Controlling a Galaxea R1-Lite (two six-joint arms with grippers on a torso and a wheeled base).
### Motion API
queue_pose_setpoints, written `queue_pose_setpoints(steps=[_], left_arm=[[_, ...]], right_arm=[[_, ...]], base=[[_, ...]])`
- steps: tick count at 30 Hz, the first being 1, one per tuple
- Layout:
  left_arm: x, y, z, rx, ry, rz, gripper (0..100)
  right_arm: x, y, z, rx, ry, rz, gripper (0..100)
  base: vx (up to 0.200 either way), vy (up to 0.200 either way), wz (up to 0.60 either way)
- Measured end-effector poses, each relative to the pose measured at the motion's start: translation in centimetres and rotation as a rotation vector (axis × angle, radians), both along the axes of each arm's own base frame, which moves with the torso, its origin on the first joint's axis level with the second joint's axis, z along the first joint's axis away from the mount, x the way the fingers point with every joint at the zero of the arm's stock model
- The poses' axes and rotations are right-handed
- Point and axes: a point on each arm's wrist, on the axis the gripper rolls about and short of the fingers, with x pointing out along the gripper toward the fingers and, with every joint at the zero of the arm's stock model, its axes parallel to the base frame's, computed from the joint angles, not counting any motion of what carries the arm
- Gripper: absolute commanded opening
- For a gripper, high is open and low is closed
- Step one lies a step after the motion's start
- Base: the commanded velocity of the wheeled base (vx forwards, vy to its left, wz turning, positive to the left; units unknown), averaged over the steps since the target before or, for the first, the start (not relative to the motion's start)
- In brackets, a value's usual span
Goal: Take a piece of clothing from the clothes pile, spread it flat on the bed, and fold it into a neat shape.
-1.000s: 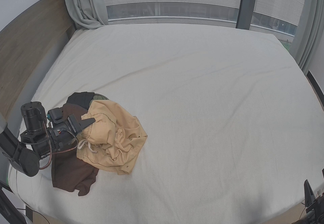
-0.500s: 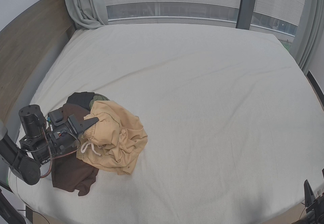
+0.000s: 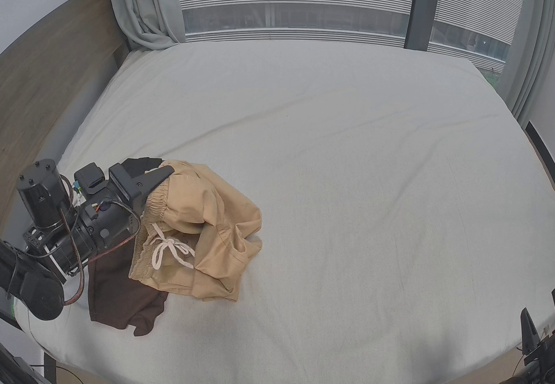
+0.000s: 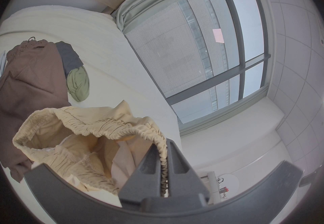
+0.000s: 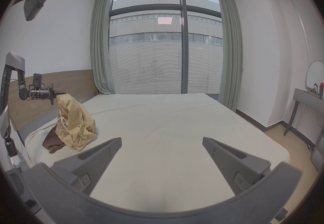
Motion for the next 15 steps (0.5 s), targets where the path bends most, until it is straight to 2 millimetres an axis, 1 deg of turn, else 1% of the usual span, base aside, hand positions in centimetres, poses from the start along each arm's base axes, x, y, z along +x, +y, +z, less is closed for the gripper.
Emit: queue_pose_setpoints(steps=[10,15], left_arm=[[-0.8,-0.3,2.4,-0.139,-0.012,-0.016,0],[-1.2,-0.5,3.2,-0.167,-0.027,-0.022,0]], right_arm=[[0.0,0.0,0.0,0.000,0.000,-0.001,100],[0.0,0.0,0.0,0.000,0.000,-0.001,100]], base=[[0.000,0.000,0.00],[0.000,0.000,0.00]])
